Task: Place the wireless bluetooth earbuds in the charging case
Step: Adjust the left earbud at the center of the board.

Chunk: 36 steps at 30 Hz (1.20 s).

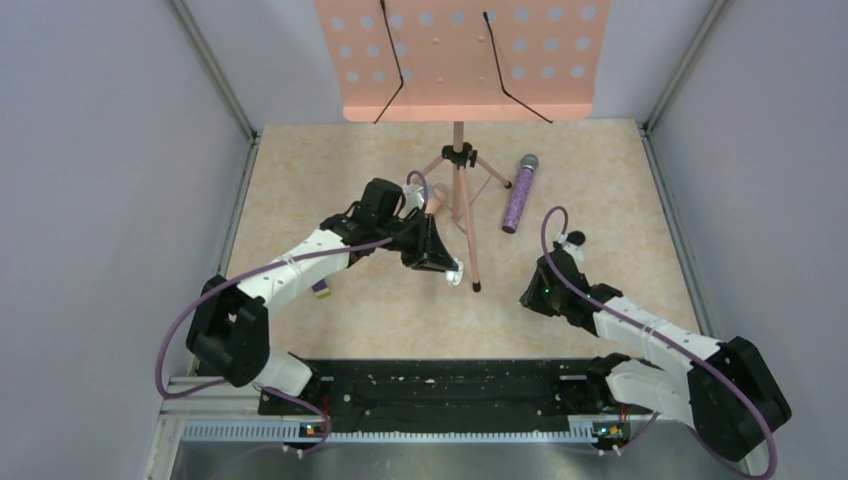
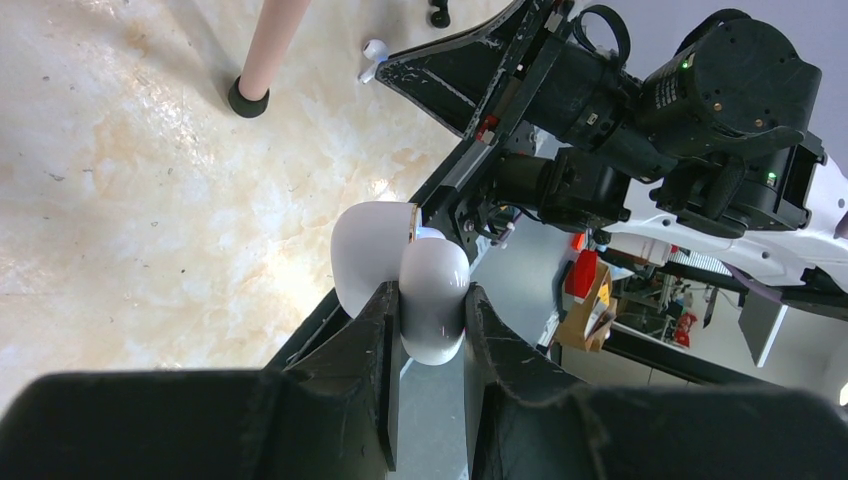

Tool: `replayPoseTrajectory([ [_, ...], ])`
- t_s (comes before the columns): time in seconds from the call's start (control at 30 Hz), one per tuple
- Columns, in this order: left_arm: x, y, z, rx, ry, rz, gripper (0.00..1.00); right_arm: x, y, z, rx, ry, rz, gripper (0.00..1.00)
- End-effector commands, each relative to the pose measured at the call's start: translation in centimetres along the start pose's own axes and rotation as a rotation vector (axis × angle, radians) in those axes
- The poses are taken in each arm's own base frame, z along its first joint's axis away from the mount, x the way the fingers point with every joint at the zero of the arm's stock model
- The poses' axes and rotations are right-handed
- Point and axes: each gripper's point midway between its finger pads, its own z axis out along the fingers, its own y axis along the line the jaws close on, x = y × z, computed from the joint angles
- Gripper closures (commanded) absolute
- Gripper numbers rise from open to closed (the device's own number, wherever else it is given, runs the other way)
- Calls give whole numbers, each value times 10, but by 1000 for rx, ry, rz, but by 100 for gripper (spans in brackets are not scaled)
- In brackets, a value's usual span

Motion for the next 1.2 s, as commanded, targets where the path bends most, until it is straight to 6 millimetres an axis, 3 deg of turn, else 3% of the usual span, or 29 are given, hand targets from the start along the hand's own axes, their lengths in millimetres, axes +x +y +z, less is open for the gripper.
replayPoseTrajectory([
  [0.0, -11, -16, -1, 42, -29, 52, 100, -3, 3, 4, -11, -16, 24, 76],
  [0.13, -11, -16, -1, 40, -32, 56, 100, -1, 9, 7, -43, -9, 31, 77],
  [0.23, -11, -17, -1, 41, -31, 57, 100, -7, 25, 5, -102, -15, 41, 77],
  [0.37, -11, -17, -2, 39, -36, 62, 100, -38, 57, -16, -250, -130, 52, 76],
  [0.47, -11, -17, -3, 35, -39, 63, 100, -57, 68, -34, -333, -238, 41, 75],
  [0.6, -10, -15, -1, 35, -33, 59, 100, -54, 45, -33, -248, -263, 20, 75],
  [0.8, -11, -16, -1, 40, -33, 64, 100, -27, 12, -19, -89, -144, -29, 76],
  [0.9, -10, -16, -1, 39, -31, 61, 100, -17, 8, -17, -84, -107, -40, 73],
  [1.03, -9, -15, 1, 40, -28, 59, 100, -13, 9, -13, -90, -84, -47, 61],
  [1.17, -9, -18, 1, 45, -29, 62, 100, -12, 14, -5, -79, -53, -16, 61],
])
